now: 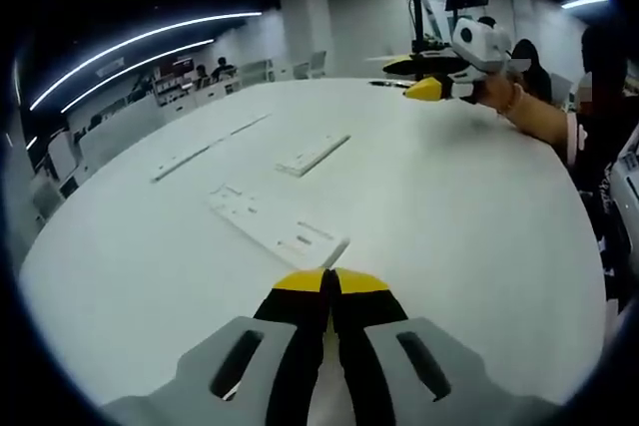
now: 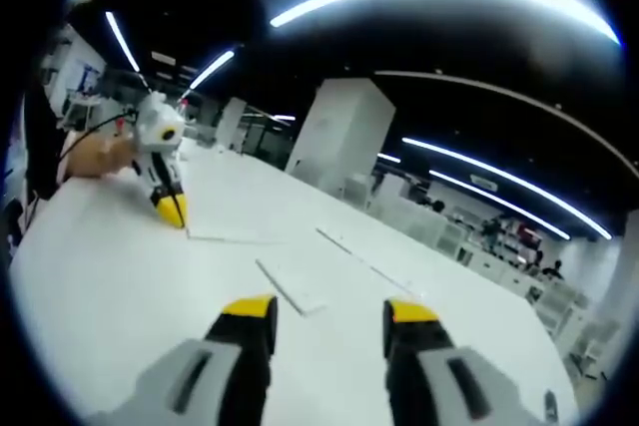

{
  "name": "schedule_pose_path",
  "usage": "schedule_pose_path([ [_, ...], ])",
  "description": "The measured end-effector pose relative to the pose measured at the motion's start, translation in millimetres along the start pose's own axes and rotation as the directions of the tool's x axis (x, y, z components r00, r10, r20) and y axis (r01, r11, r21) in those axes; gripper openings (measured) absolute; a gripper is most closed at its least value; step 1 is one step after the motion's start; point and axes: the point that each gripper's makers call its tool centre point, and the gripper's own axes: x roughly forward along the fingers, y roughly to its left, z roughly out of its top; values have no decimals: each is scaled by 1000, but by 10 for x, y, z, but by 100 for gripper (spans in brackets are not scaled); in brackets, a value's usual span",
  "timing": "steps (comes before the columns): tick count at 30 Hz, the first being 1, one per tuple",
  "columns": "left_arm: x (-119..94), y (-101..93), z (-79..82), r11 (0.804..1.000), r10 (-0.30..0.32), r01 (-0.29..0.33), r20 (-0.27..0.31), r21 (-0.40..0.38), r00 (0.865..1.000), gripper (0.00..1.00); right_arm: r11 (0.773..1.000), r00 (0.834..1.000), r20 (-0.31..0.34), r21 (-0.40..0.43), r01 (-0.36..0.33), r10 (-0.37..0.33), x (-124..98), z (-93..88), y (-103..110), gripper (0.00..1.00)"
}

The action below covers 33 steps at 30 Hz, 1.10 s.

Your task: Locate the socket holder cover, grip the socket holder cover, clip it into the socket holder slot.

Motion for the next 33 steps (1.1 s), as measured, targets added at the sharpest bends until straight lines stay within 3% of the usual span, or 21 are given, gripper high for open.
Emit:
schedule_pose_path([
  [33,30,45,17,999,38,-39,17,23,999,3,1000,1000,-4,-3,2,-2,3,-10,2,44],
])
